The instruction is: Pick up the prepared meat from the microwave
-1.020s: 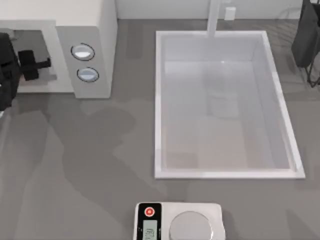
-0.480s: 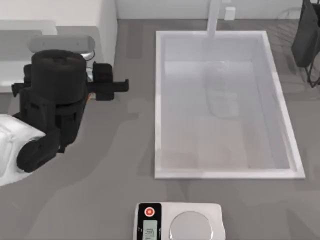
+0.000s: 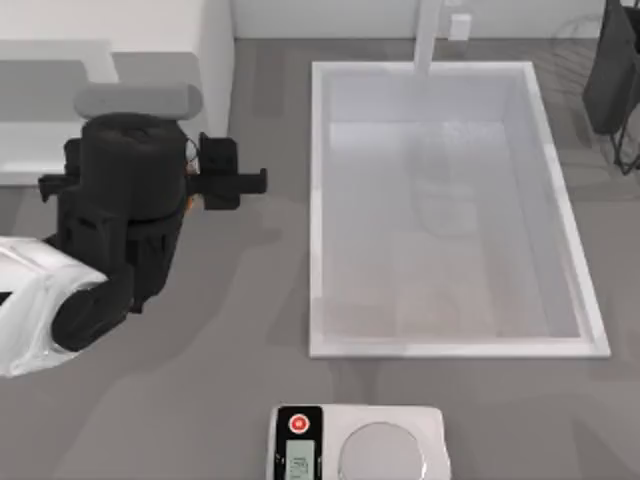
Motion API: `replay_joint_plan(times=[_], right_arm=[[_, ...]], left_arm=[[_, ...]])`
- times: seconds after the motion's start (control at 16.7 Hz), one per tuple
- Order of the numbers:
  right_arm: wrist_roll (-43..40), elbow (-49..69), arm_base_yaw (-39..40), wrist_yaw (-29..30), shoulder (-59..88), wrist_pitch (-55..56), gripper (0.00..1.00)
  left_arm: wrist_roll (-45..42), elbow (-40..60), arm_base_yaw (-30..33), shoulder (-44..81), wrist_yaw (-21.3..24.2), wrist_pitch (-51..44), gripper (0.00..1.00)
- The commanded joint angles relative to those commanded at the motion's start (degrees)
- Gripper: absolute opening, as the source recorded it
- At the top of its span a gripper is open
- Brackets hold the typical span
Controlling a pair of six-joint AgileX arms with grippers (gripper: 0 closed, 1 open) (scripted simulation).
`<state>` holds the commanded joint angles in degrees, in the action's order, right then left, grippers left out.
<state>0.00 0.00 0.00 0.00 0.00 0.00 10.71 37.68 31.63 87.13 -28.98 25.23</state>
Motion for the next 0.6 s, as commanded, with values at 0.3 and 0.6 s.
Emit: replay_joint_plan(times=[0.3,0.6], right_arm=[[0.0,0.0,0.0,0.0,0.0,0.0,1.00],[0.0,0.0,0.0,0.0,0.0,0.0,1.00]], left_arm=[[0.1,-3.8,0.7,13.3,0.0,18.3,0.00],[0.0,-8.3,0.8,25.3,0.5,36.0,0.00]])
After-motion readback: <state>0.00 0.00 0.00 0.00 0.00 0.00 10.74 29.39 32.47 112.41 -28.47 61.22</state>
